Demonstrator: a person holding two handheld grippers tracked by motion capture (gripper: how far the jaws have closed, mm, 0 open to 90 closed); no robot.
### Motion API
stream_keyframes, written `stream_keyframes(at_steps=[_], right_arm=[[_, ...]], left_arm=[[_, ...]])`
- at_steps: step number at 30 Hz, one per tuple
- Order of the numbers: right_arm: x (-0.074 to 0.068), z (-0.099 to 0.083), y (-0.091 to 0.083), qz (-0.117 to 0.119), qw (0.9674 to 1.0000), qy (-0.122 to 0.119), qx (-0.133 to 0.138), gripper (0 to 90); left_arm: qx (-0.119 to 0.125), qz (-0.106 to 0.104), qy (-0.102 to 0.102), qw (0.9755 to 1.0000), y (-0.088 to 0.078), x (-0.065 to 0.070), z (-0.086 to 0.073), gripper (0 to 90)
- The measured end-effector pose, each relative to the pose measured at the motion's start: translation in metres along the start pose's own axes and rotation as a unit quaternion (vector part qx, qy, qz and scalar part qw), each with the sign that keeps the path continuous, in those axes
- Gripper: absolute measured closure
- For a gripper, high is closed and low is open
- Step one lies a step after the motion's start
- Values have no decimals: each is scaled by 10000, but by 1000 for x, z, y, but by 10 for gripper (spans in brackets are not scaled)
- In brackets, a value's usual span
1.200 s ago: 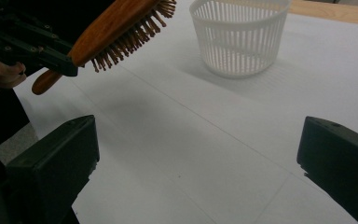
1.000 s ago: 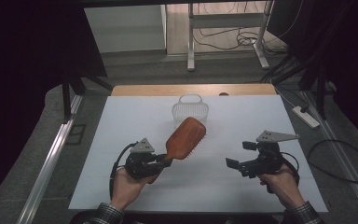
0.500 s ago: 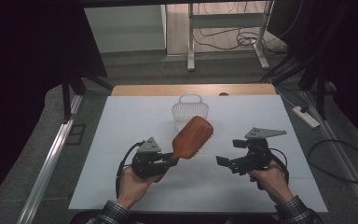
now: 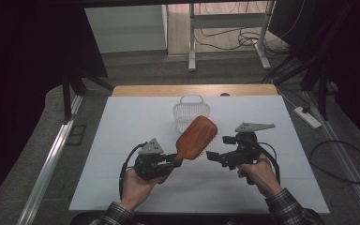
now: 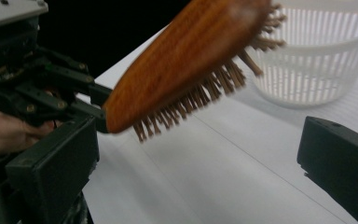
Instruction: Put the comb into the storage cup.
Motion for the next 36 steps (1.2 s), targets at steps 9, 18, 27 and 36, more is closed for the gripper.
stream_keyframes(at_steps=[9, 18, 27, 36], right_arm=[[-3, 8, 15, 51, 9998, 140, -132, 0], [-2, 14, 34, 195, 9988, 393, -231, 0], [-1, 16, 46, 340, 9973, 601, -254, 3], [-4, 19, 49, 511, 9959, 735, -129, 222]], left_arm=[[5, -35, 42, 10000, 2, 3, -1, 713], [89, -72, -10, 9999, 1, 4, -2, 713], [197, -28, 14, 9998, 0, 4, -2, 713], [173, 7, 72, 9998, 2, 6, -3, 713]])
Point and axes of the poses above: each handheld gripper's, and its own axes: y roughly forward along the jaws, z roughly out of its top, x roughly to its right, the point moved 4 cm from there along y, roughly forward along the jaws, and after that the axes turned 6 degrees about -y, right-handed, at the moved point
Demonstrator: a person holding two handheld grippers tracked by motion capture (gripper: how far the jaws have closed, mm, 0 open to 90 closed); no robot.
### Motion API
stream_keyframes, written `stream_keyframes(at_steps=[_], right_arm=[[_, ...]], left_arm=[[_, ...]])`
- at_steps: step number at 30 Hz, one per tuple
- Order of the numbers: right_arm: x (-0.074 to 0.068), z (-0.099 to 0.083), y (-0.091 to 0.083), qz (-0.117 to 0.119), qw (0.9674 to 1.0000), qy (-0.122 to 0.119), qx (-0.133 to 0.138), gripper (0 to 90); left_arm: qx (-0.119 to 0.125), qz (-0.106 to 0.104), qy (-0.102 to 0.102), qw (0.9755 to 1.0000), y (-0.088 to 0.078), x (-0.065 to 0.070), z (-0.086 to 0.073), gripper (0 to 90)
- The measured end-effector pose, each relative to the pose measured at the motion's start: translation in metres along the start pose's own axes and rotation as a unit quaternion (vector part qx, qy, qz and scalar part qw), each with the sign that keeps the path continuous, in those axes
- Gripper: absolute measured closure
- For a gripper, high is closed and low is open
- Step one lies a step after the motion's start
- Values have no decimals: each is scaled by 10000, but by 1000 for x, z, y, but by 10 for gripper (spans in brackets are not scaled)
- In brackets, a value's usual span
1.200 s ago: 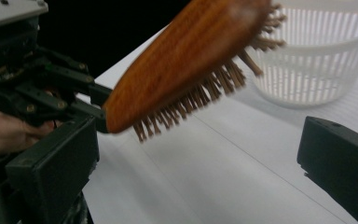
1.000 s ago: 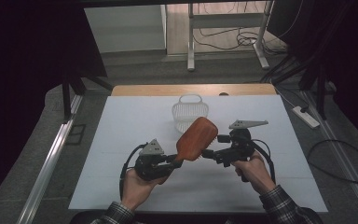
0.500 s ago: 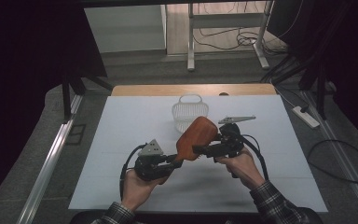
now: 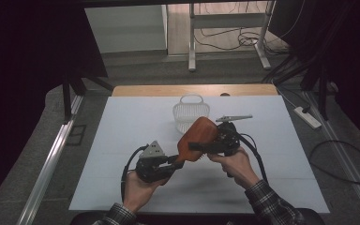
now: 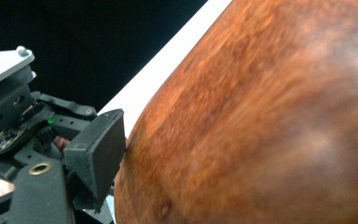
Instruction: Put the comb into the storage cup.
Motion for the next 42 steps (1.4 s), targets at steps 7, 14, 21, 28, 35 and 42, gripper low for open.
stream_keyframes(at_steps=[7, 14, 21, 28, 35, 42], right_arm=[[4, 0, -4, 366, 9978, 513, 199, 385], [7, -1, -7, 665, 9937, 869, 256, 481], [5, -2, -6, 670, 9926, 994, 212, 529], [4, -2, -5, 529, 9941, 928, 181, 535], [5, 0, -7, 528, 9942, 910, 212, 535], [8, 3, -10, 492, 9941, 932, 264, 534]], left_arm=[[-103, 18, 64, 9999, 4, -2, -2, 713], [-221, -8, 94, 9997, 10, -2, -4, 713], [-294, -100, -4, 9995, 13, -5, -6, 705], [-276, -103, -53, 9996, 13, -8, -6, 645], [-280, -32, -149, 9995, 12, -11, -7, 540], [-239, 68, -131, 9996, 8, -14, -9, 384]])
Point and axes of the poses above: each handheld gripper's, and its own axes: y roughly forward along the jaws, z roughly out of its top, x roughly to its right, the point moved 4 cm from there along y, roughly forward along the jaws, and after that the axes turned 6 degrees about -y, right-handed, at the moved point
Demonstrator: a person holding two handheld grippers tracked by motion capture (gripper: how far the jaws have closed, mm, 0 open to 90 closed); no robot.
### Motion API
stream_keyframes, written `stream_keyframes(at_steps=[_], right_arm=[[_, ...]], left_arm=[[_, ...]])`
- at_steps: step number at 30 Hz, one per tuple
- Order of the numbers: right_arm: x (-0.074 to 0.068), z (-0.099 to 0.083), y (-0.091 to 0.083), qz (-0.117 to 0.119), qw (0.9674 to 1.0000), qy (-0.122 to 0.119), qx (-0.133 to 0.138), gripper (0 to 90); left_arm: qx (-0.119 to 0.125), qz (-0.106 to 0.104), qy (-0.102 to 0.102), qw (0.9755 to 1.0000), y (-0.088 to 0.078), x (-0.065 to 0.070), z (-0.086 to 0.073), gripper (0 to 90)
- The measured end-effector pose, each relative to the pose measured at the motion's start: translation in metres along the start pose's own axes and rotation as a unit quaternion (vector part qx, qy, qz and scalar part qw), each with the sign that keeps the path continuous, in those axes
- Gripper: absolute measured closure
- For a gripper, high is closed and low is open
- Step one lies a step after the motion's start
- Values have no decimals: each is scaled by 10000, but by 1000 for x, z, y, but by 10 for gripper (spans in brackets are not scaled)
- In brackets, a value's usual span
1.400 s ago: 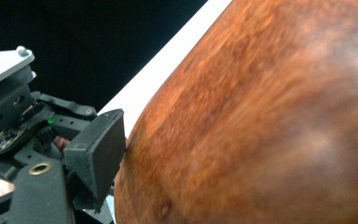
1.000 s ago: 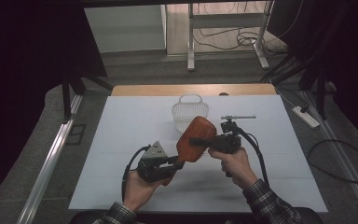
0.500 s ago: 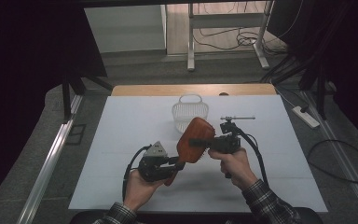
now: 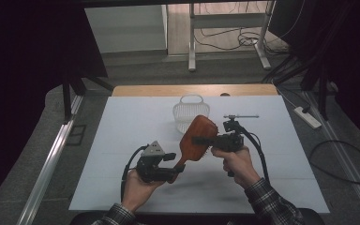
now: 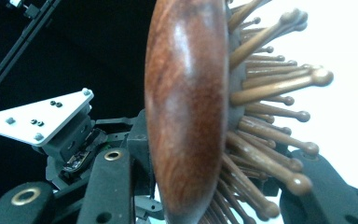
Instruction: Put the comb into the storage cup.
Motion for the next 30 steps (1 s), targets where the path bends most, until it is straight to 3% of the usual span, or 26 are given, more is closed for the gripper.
stream_keyframes(at_steps=[7, 12, 17, 27, 30], right_arm=[[4, 6, -3, -47, 10000, 40, 72, 534], [8, 12, -7, -91, 9998, 68, 163, 534], [11, 20, -10, -158, 9995, 79, 243, 534], [13, 34, -13, -240, 9990, 50, 369, 534], [13, 39, -14, -243, 9988, 47, 413, 534]], left_arm=[[-20, 70, -111, 9999, -7, -6, -4, 247], [92, -118, -327, 9994, -14, -11, -6, 154], [-40, -115, -458, 9989, -20, -17, -10, 77], [-29, 64, -302, 9995, -28, -21, -17, 11], [3, 0, -395, 9992, -31, -23, -19, 0]])
Point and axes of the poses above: each handheld gripper's, and its own axes: y roughly forward along the jaws, z roughly out of its top, x roughly to its right, the point moved 4 cm from there along y, roughly forward along the jaws, and after that the axes turned 6 degrees about -y, right-handed, at the moved point
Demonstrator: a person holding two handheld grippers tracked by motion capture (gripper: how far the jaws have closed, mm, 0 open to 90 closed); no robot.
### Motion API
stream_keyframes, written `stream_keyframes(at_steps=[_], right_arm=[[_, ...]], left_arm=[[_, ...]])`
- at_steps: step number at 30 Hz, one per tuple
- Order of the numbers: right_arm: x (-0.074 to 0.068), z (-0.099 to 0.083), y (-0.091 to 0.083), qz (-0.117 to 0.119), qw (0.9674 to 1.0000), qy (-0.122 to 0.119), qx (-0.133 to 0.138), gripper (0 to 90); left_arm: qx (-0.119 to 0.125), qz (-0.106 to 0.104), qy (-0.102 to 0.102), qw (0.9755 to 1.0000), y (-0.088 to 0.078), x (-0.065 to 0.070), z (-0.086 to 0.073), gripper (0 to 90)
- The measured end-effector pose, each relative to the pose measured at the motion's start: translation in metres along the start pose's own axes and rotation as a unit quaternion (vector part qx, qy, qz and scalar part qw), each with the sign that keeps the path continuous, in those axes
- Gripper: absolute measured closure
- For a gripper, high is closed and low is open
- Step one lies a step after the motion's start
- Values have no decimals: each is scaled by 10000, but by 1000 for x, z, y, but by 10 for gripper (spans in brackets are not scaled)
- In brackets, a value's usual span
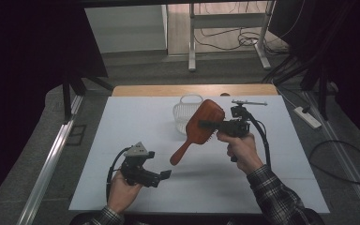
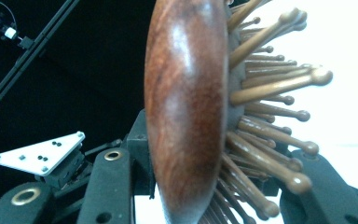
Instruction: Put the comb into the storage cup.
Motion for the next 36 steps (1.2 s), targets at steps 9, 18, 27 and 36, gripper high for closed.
stream_keyframes(at_steps=[9, 18, 27, 36], right_arm=[[3, 11, 0, -94, 9999, 5, 98, 534], [9, 20, 1, -215, 9996, 15, 203, 534], [16, 30, 4, -297, 9992, 56, 268, 534], [18, 44, 2, -429, 9984, 18, 363, 534]], left_arm=[[125, 171, -54, 9998, -18, -11, -9, 0], [216, 428, -127, 9988, -37, -19, -24, 0], [252, 556, -187, 9980, -51, -24, -38, 0], [175, 676, -272, 9972, -62, -27, -49, 0]])
Point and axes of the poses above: each handheld gripper's, and its own axes: y roughly forward along the jaws, z roughly out of its top, x roughly to its right, the point moved 4 cm from there along y, roughly forward along the jaws, and after that the axes turned 6 degrees about -y, right-handed, at the moved point
